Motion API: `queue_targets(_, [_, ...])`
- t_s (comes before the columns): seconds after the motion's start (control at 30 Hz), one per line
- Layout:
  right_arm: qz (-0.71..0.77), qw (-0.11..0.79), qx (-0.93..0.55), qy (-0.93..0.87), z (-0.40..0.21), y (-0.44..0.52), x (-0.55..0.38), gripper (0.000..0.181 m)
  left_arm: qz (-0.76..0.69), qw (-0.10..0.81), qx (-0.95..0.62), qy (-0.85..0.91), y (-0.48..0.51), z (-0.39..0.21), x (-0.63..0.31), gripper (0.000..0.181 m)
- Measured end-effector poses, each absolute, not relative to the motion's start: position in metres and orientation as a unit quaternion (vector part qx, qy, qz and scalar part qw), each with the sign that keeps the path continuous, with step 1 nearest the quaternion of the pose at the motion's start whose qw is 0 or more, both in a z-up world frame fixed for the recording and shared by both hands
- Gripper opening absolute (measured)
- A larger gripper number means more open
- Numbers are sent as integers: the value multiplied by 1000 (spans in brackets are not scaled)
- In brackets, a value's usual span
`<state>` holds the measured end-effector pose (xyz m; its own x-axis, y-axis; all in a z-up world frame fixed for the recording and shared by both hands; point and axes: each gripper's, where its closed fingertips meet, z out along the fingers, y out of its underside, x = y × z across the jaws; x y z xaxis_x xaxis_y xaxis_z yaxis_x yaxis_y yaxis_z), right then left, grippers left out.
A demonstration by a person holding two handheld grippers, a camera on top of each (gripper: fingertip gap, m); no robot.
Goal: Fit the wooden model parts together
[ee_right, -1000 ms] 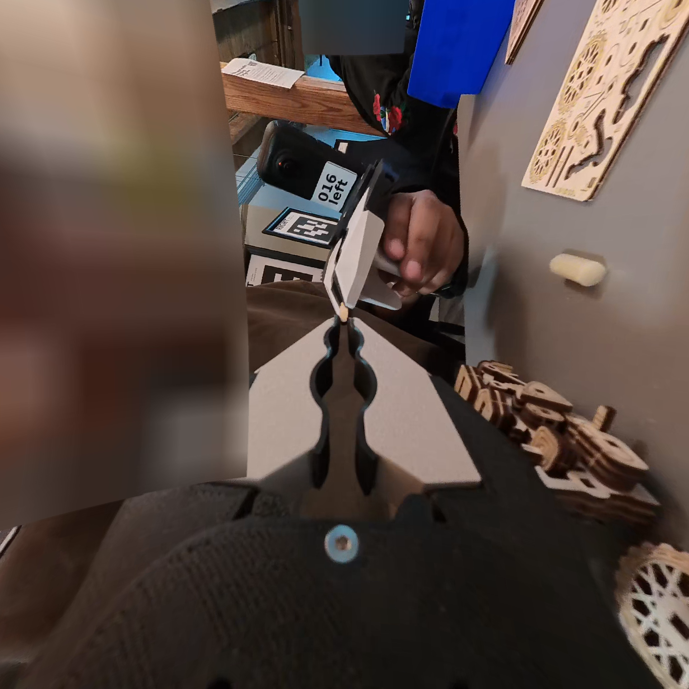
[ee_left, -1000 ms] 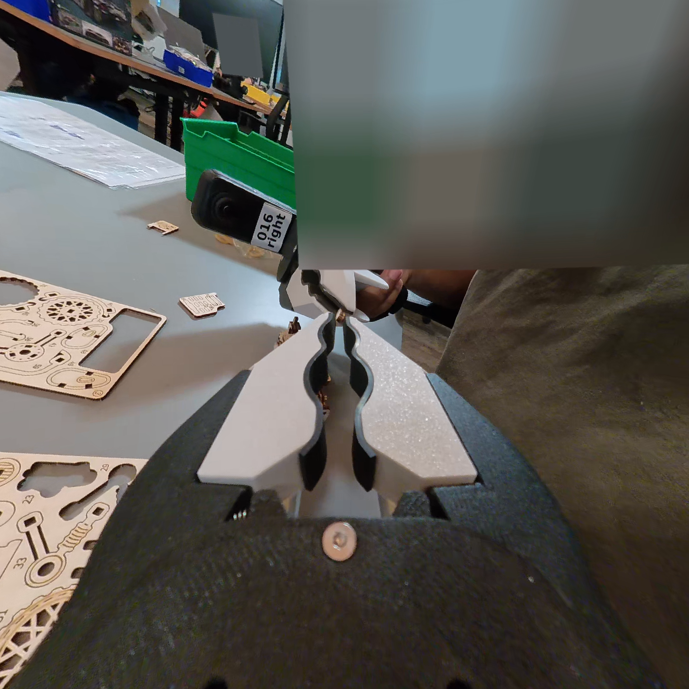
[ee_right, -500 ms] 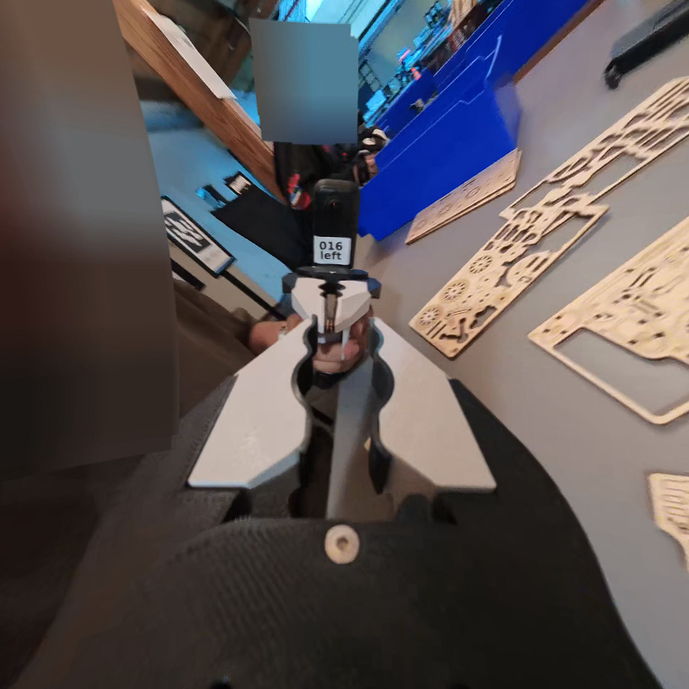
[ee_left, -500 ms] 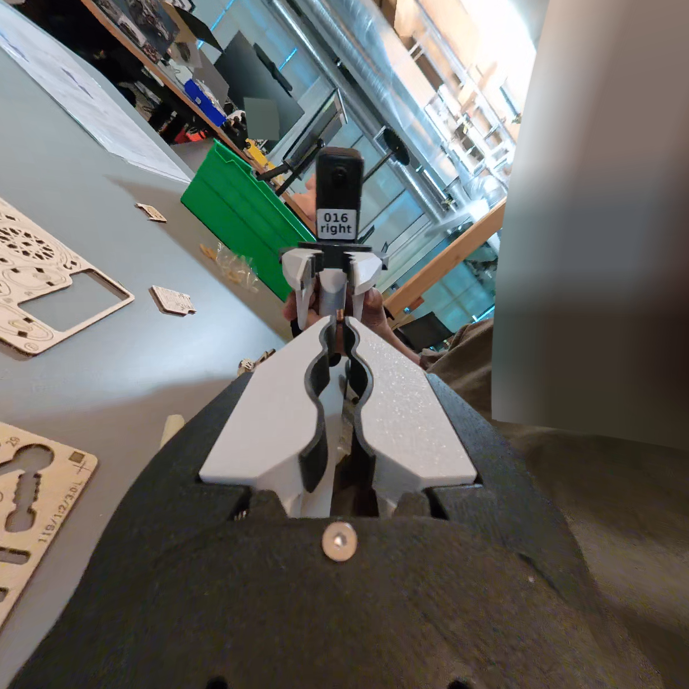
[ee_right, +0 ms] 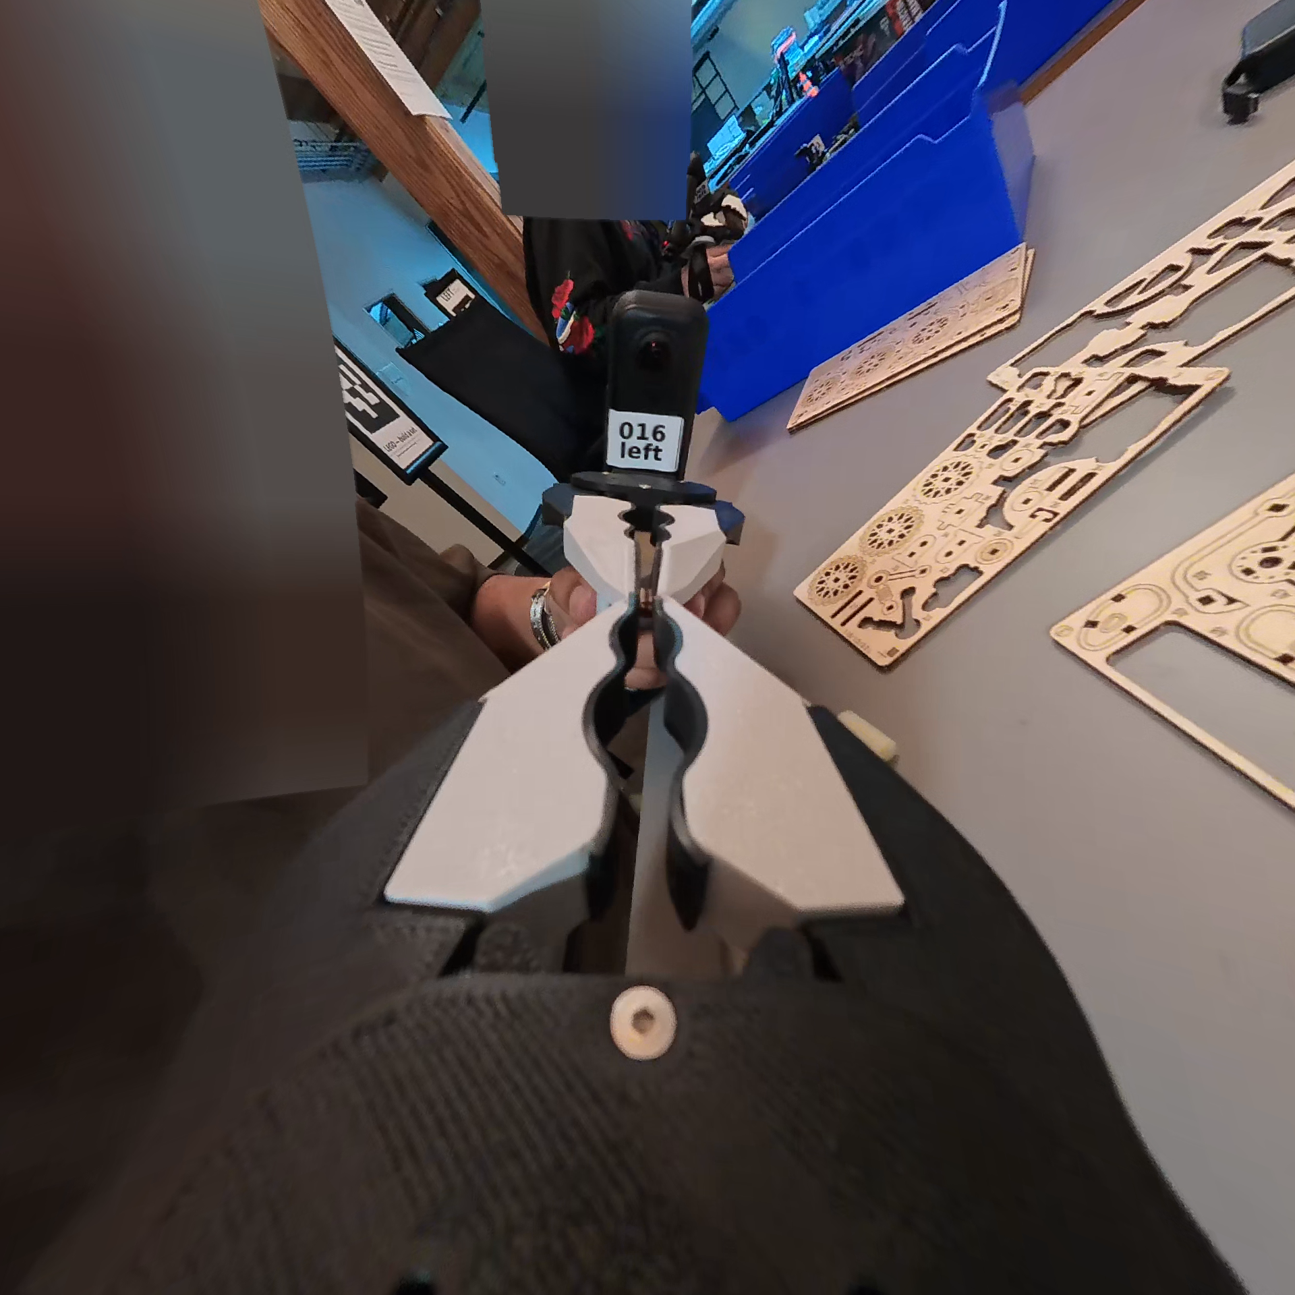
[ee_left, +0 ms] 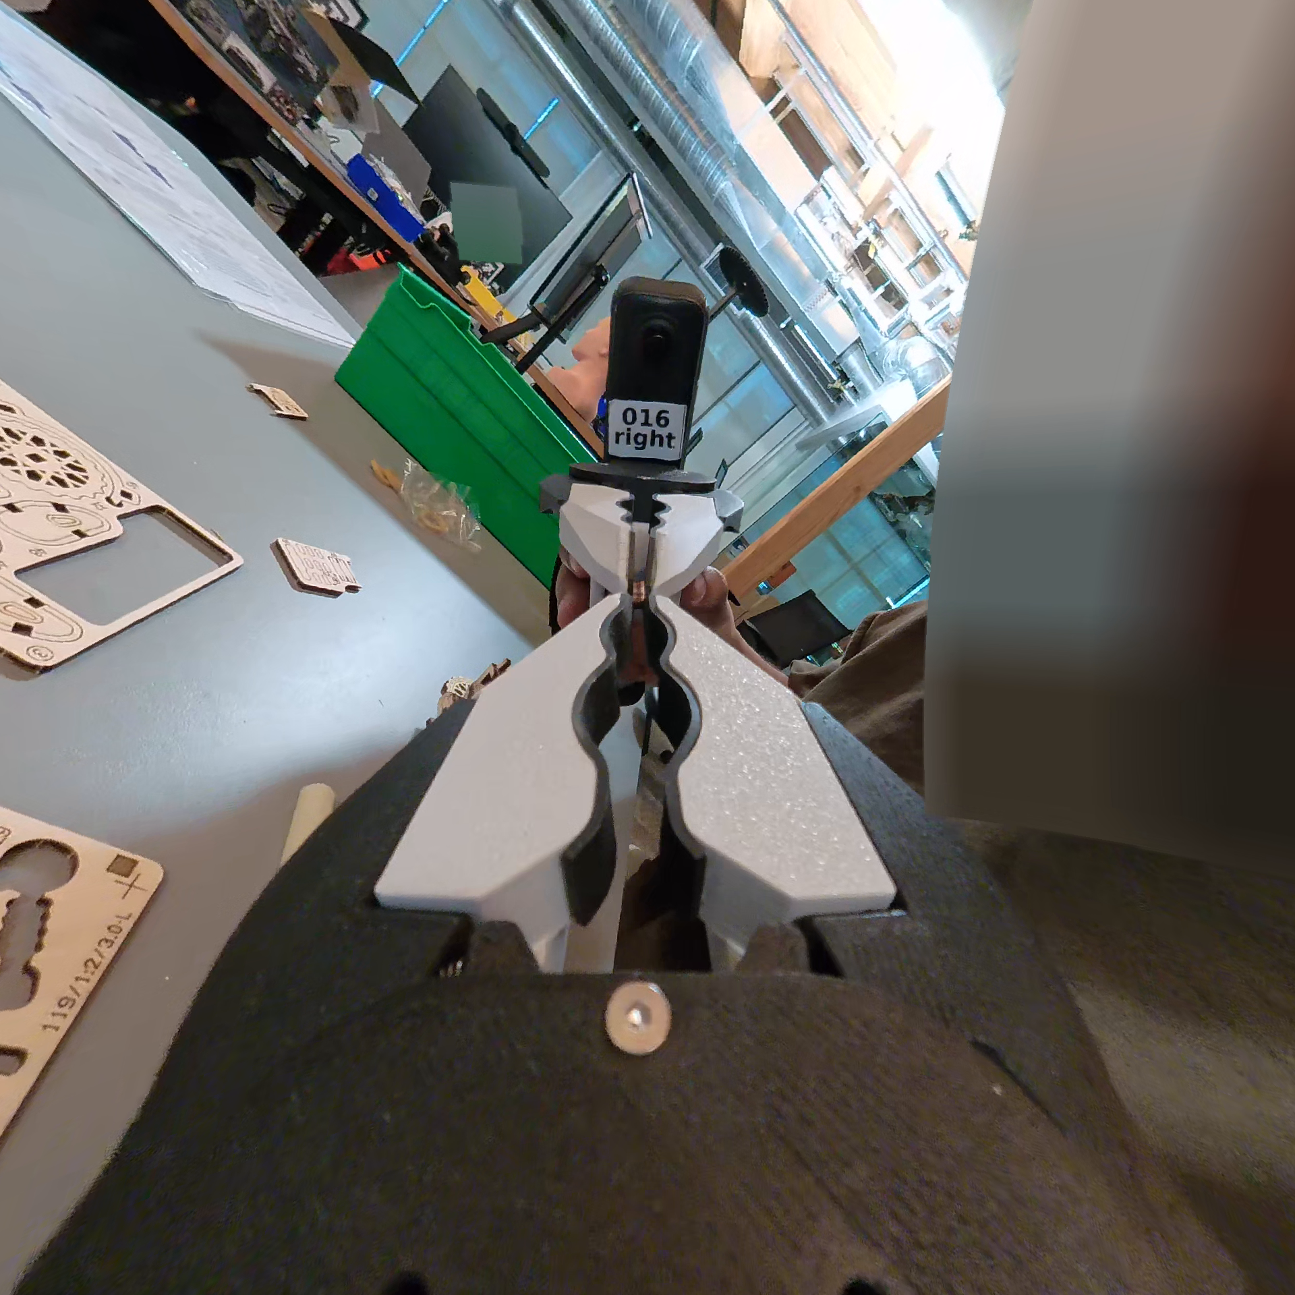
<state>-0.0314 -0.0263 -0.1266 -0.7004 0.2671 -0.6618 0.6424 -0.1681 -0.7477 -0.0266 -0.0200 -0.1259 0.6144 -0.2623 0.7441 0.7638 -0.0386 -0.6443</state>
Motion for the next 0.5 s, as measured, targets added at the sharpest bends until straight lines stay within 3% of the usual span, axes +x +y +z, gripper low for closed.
queue_targets(0.5, [-674, 150, 356, 630, -126, -28, -29, 0, -392, 661, -609, -199, -21, -124, -24, 0])
